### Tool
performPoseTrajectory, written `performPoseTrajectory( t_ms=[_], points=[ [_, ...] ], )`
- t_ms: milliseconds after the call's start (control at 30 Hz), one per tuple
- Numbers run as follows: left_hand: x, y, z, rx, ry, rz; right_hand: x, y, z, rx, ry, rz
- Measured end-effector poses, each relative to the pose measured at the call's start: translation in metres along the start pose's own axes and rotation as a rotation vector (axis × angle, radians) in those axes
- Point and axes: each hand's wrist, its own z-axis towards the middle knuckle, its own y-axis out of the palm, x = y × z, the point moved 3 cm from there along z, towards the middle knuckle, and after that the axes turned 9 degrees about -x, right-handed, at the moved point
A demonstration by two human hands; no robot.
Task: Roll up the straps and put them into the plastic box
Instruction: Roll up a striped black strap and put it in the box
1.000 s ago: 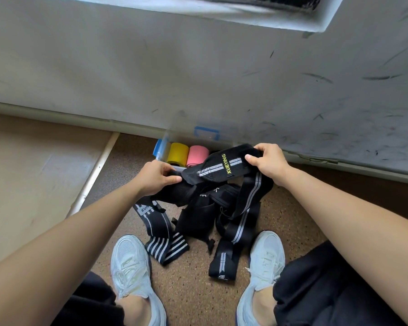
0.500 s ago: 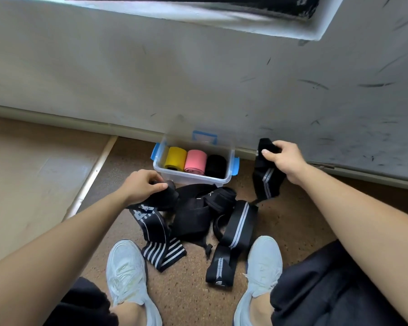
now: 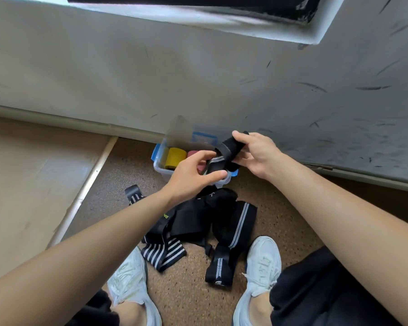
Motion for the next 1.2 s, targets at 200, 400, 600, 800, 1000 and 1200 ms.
performPoseTrajectory(
  t_ms=[200,400,600,800,1000,1200],
  points=[
    [0.001,0.005,-0.001,0.214,0.098,0.037,0.006,0.005,-0.012,-0.005,0.008,0.074],
    [-0.008,-0.010,0.003,0.267,0.006,0.047,0.015,-0.015,-0.016,-0.025,-0.048,-0.254],
    [-0.023,-0.028,0.011,0.052,-0.036,0.177,0.025,-0.019,-0.017,-0.074,-0.096,-0.450],
    [-0.016,-0.029,0.008,0.016,0.015,0.062,0.049,0.002,-0.022,-0.209,-0.002,-0.305],
    [-0.013,-0.031,0.005,0.023,0.027,-0.109,0.058,0.003,-0.018,-0.076,-0.072,-0.356],
    [-0.025,-0.022,0.009,-0.100,-0.043,-0.132,0.054,-0.014,-0.015,-0.117,-0.149,-0.524]
  ],
)
